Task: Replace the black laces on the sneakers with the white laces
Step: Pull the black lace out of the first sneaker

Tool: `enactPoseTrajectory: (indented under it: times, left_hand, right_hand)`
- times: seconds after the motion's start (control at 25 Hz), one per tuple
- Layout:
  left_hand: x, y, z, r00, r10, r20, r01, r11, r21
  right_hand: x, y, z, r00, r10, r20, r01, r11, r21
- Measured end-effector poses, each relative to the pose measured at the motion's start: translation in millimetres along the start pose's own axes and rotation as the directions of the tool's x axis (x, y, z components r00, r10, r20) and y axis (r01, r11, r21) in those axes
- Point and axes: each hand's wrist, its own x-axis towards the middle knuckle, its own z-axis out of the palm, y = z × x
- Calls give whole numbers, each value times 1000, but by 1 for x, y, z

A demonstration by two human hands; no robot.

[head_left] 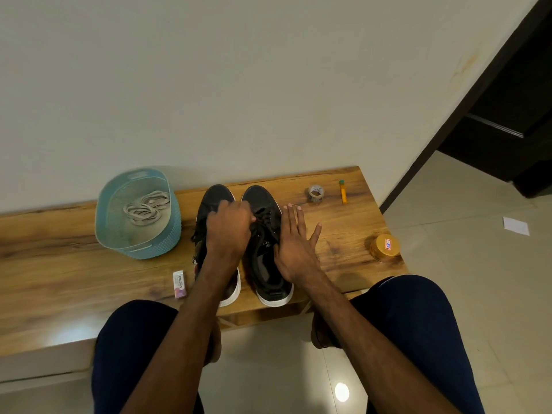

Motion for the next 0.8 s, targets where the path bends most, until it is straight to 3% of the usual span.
enactPoseTrajectory:
  times: [0.2, 0.28, 0.4, 0.48, 0.56, 0.64, 0.72, 0.8]
  left_hand:
    - [-4, -51, -19, 918, -377, -120, 374, 926, -49]
    - [-5, -66, -28, 890, -443, -109, 437, 896, -79]
    - [-12, -66, -32, 939, -331, 97, 341, 933, -113]
    - [-20, -56, -31, 966, -216, 140, 238, 957, -164]
    - [-20, -42, -26, 995, -38, 89, 55, 978, -201]
    - [-12, -30, -21, 980, 104, 171, -75, 982, -172]
    - [-5, -22, -8, 945, 143, 294, -105, 984, -141]
    - [-2, -19, 4, 939, 140, 315, -94, 983, -157]
  right_hand:
    - [0, -1, -2, 1000, 7, 13, -7, 1000, 11]
    - [0, -2, -3, 1000, -5, 15, 4, 999, 32]
    - [1, -8, -14, 990, -133, -46, 137, 984, 112]
    - [6, -12, -21, 972, -218, -87, 224, 973, 60]
    - [8, -15, -26, 975, -210, -72, 208, 977, -38]
    - [7, -18, -24, 979, -188, -82, 176, 974, -140]
    - [7, -20, -21, 980, -178, -94, 151, 960, -236]
    - [11, -21, -21, 985, -139, -101, 108, 958, -264]
